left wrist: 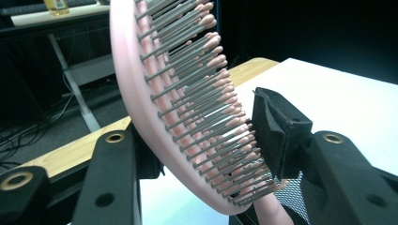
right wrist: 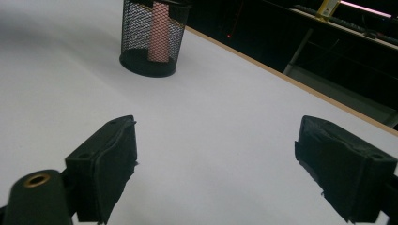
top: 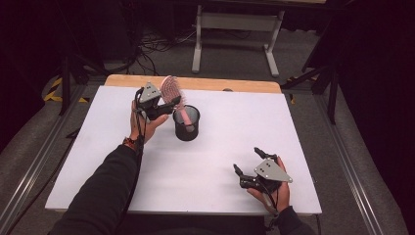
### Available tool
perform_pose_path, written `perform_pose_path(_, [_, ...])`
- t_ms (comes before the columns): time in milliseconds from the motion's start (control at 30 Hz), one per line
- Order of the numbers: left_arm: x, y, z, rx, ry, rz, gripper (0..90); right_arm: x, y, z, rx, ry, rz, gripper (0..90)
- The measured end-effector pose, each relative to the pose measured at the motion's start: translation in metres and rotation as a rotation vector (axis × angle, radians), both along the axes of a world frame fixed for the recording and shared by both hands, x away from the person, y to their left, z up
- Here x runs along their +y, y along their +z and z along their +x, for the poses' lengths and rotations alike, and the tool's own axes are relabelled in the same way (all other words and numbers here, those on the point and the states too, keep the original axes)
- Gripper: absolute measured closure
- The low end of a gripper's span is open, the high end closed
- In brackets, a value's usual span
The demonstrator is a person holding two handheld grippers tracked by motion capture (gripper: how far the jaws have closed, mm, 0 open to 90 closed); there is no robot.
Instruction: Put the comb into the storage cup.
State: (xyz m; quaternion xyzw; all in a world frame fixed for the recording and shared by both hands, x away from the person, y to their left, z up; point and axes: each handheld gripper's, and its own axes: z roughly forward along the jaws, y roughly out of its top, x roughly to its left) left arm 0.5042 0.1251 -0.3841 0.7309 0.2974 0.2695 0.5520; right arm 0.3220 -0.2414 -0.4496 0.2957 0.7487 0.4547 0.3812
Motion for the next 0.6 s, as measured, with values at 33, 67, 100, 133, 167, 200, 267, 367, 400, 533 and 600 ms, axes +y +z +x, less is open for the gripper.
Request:
perform_pose_path(33, [-0.0002,-0.0013,-0.0010,-0.004,0.002,-0.002,49.6,0.0001,0.0000,-0.0002,-0.001,0.004,-0.017,13.6])
perform_pose_path(67, [0.0000,-0.0019,-0.0012,-0.004,0.003,-0.007,49.6,0.0000,0.0000,-0.0001,0.000,0.003,-0.015,13.6])
perform_pose_path(100, [0.0004,-0.0020,-0.0013,-0.004,0.004,-0.009,49.6,-0.0001,-0.0002,0.0005,0.003,0.004,-0.009,13.7])
perform_pose_path(133, [0.0004,-0.0020,-0.0013,-0.004,0.004,-0.009,49.6,-0.0001,-0.0002,0.0005,0.003,0.004,-0.009,13.7])
perform_pose_path(167, [0.0009,-0.0019,-0.0009,-0.003,0.002,-0.006,49.6,0.0002,-0.0005,0.0009,0.006,0.004,-0.008,13.7])
perform_pose_path(200, [0.0011,-0.0012,-0.0005,-0.006,0.000,0.007,49.5,0.0004,-0.0007,0.0009,0.007,0.003,-0.011,13.8])
perform_pose_path(267, [0.0014,-0.0003,-0.0006,-0.013,0.005,0.017,48.6,0.0004,-0.0009,0.0016,0.011,0.006,-0.011,13.8])
perform_pose_path(367, [0.0013,0.0006,-0.0016,-0.019,-0.001,0.026,47.3,-0.0003,-0.0008,0.0020,0.011,0.003,-0.009,13.9])
perform_pose_path(400, [0.0012,0.0011,-0.0017,-0.024,0.003,0.030,46.1,-0.0005,-0.0007,0.0019,0.009,0.000,-0.013,13.9])
perform_pose_path(533, [0.0018,0.0049,-0.0036,-0.039,0.009,0.053,44.1,-0.0028,-0.0013,0.0042,0.015,-0.008,-0.001,14.1])
perform_pose_path(600, [0.0020,0.0059,-0.0043,-0.045,0.011,0.057,42.5,-0.0030,-0.0017,0.0042,0.014,-0.006,-0.004,14.1])
